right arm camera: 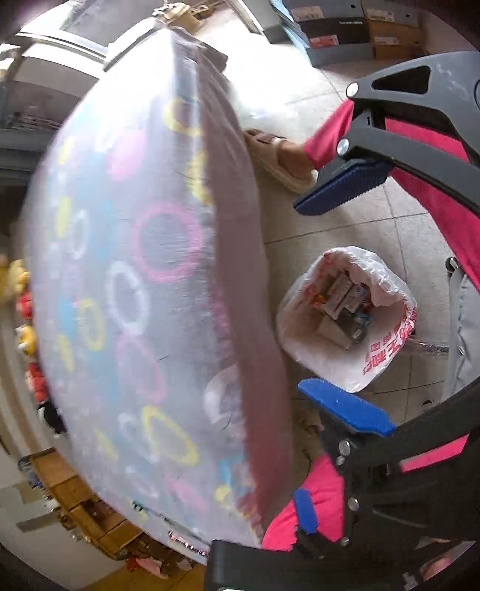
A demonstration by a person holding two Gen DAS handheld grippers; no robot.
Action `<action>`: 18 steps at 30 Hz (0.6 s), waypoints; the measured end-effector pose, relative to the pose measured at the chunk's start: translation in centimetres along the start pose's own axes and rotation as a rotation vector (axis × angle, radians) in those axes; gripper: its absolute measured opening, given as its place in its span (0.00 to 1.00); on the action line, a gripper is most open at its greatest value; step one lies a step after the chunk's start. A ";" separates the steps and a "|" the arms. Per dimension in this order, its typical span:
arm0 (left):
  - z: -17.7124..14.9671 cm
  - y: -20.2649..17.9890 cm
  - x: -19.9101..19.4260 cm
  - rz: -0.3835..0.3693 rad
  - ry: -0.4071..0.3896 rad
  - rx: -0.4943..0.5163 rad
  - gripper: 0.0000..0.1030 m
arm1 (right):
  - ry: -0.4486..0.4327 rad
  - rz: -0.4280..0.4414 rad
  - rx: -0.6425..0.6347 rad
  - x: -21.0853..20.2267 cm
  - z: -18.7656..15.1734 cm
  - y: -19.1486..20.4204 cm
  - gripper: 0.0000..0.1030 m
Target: Collect trash
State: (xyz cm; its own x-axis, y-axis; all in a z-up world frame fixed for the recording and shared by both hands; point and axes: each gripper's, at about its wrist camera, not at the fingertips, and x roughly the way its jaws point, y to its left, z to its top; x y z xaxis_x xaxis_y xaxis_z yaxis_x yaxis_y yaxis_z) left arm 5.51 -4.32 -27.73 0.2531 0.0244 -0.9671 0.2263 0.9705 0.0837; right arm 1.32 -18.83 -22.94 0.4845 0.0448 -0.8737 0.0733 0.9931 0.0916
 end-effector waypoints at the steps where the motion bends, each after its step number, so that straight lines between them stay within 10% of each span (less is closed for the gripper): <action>1: 0.1 0.2 -1.3 0.005 -0.035 -0.007 0.79 | -0.029 -0.001 -0.005 -1.2 0.2 0.1 0.88; 18: -0.9 1.9 -21.1 0.106 -0.573 -0.096 0.92 | -0.536 -0.094 -0.057 -21.4 1.9 3.4 0.94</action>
State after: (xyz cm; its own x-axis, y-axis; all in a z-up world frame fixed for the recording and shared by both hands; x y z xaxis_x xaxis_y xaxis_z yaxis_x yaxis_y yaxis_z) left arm -0.20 -2.74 -7.36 0.7434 0.0149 -0.6687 0.0928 0.9878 0.1252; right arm -7.18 -16.58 -3.03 0.8556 -0.0912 -0.5095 0.0977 0.9951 -0.0140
